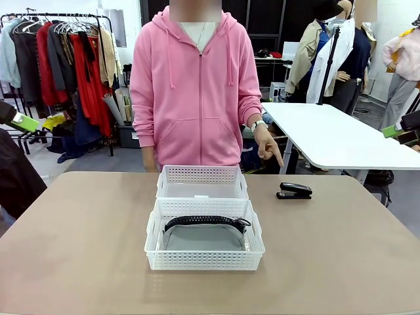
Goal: Distribute items into two baskets.
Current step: Pick up the Stapler that the person points to.
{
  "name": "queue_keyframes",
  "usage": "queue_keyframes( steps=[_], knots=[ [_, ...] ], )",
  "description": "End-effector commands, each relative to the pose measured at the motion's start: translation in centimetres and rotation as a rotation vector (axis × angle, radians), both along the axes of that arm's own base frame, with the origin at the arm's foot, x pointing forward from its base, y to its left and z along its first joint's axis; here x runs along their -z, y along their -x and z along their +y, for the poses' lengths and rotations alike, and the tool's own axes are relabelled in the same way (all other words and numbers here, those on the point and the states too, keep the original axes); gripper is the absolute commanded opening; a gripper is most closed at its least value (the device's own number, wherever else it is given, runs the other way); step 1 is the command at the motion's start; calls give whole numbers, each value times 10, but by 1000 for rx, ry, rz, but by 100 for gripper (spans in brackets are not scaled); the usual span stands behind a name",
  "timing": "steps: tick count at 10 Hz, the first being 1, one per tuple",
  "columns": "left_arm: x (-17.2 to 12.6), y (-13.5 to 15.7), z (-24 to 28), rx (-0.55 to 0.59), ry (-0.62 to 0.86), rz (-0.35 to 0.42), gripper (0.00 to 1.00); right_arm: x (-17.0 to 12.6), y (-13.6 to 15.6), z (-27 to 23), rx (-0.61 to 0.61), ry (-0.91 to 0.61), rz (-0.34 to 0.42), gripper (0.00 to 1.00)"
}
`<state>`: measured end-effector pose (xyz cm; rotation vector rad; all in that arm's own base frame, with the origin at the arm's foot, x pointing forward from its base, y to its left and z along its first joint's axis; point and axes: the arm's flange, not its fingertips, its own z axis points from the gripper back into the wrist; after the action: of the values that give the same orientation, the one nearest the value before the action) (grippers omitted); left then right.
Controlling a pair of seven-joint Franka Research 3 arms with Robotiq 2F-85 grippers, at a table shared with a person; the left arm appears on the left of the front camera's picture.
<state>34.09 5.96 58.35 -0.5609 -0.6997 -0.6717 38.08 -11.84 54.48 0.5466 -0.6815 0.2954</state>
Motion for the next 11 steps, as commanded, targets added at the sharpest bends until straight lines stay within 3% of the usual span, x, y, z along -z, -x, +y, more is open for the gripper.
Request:
queue_keyframes(
  steps=[1, 5, 11],
  knots=[
    [-1, 0, 0, 3, 13, -4, 100, 1, -32, 13, -31, 69, 68, 100],
    [-1, 0, 0, 3, 13, -4, 100, 17, -85, 54, -130, 262, 54, 100],
    [-1, 0, 0, 3, 13, -4, 100, 71, -154, 122, -462, 520, 39, 100]
  ],
)
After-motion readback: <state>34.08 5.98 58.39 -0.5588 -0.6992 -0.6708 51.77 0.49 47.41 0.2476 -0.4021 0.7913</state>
